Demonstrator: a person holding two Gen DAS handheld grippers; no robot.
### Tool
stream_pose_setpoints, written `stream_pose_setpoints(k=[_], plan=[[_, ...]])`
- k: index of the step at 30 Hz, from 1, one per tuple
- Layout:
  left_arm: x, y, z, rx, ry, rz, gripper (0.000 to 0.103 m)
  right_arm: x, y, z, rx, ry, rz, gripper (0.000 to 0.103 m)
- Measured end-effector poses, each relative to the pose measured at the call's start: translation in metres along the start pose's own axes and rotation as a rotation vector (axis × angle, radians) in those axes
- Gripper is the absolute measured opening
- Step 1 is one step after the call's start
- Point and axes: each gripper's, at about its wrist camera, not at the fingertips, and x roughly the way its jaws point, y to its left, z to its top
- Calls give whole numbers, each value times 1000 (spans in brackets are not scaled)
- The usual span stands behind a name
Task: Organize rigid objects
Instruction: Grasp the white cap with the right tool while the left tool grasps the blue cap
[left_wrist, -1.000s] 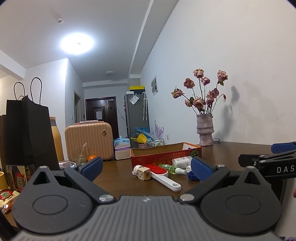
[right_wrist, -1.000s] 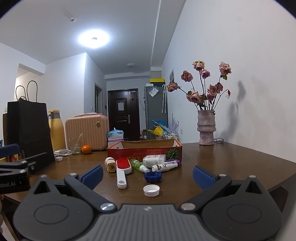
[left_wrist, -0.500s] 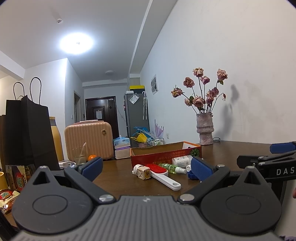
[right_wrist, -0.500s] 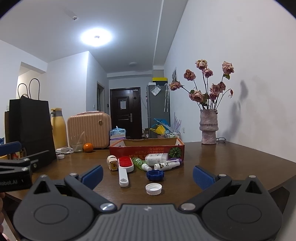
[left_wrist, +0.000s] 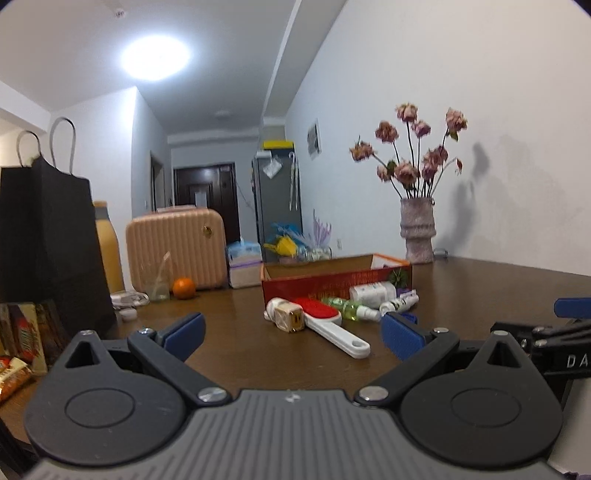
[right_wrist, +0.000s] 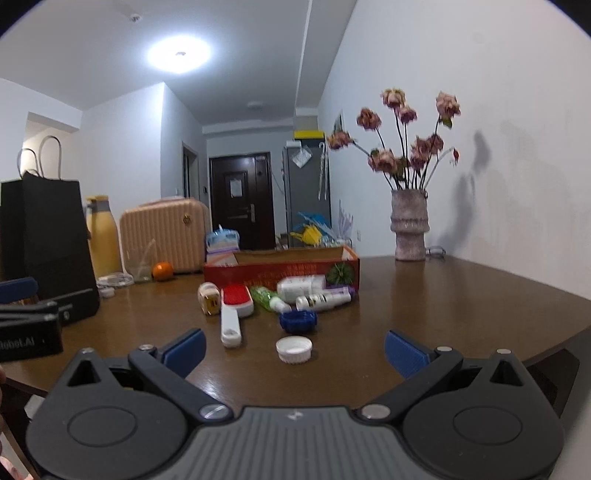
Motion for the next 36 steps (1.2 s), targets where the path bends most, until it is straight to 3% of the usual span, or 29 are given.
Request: stream_pose_setpoints(k=[8, 12, 15, 19, 22, 24, 27, 30, 36], plan=[[60, -1, 6, -45, 99, -23, 103, 48, -21, 2, 18, -10, 1, 103], [95, -3, 8, -68, 121, -8, 103, 85, -28, 10, -16, 103, 47, 103], [117, -5, 9, -91, 118, -8, 103, 107, -28, 11, -44, 124, 57, 100], [135, -11, 7, -89, 95, 6, 103, 145, -25, 9, -70, 200, 140, 80], [146, -15, 5, -69, 142, 5, 103, 169, -18, 4, -91, 254, 145, 72], [153, -19, 3, -35, 182, -15, 103, 179, -15, 2, -100, 281, 160, 41], [162, -33, 3, 24, 201, -33, 103, 186, -21, 0, -104, 290, 155, 40], [180, -56, 11, 66, 241, -117, 103, 190, -53, 11, -85, 259, 85, 40], [239, -106, 17, 32, 399, -254, 103, 184, -109, 24, -20, 206, -16, 40]])
